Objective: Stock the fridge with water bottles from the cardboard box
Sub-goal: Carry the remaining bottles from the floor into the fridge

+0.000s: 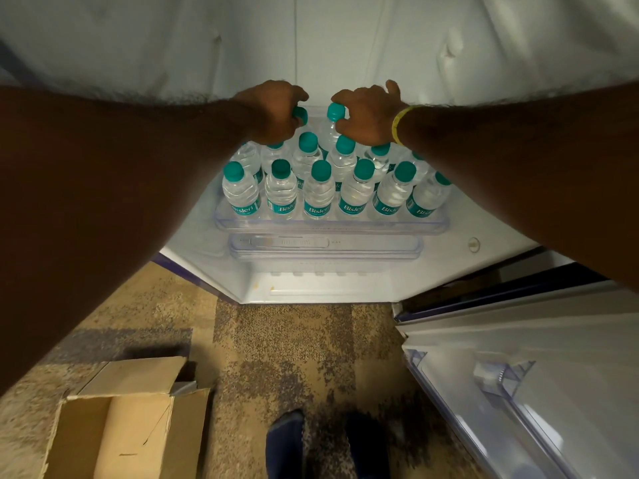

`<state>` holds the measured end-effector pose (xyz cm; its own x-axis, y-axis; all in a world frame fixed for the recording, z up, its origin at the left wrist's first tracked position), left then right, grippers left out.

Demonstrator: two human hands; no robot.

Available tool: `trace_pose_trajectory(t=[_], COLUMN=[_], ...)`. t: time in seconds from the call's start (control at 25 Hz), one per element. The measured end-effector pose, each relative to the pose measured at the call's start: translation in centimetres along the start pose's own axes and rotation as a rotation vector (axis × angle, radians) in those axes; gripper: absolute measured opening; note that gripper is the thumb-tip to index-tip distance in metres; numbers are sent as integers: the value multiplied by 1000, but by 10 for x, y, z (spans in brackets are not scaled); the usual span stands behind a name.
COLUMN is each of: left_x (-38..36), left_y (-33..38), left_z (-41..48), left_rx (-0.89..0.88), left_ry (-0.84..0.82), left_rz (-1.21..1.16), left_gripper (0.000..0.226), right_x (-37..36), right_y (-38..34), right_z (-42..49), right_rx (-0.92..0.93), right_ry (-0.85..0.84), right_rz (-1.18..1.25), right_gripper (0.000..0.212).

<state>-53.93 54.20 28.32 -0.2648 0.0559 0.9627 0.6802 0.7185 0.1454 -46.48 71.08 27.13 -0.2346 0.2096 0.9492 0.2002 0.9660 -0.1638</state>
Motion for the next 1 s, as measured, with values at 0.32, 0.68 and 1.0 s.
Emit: trace_pose_trajectory(t=[0.32,0.68,1.0], left_x=[12,-49,-167], left_y=[11,39,20], left_z=[-51,-206,-386], left_rx=[44,122,439], left_ry=[184,251,97], left_rz=[167,181,102], left_gripper=[58,74,77], right_x=[9,-47,-154], right_y=[-13,-65,-142], right_z=[-37,-138,-237], right_rx=[89,287,421], right_ry=[59,309,114], right_rz=[61,89,53], right_gripper=[59,69,73])
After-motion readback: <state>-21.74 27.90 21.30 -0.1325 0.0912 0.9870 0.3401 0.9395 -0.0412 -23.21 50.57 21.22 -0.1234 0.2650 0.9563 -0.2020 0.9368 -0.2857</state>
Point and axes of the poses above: each hand's wrist, its own z-axis towards the middle knuckle, its own x-axis out of the back of the hand, y = z × x, the point moved 1 cm from there along z, towards the middle knuckle, and after that the axes turned 7 degrees about z, right-handed, at the moved point
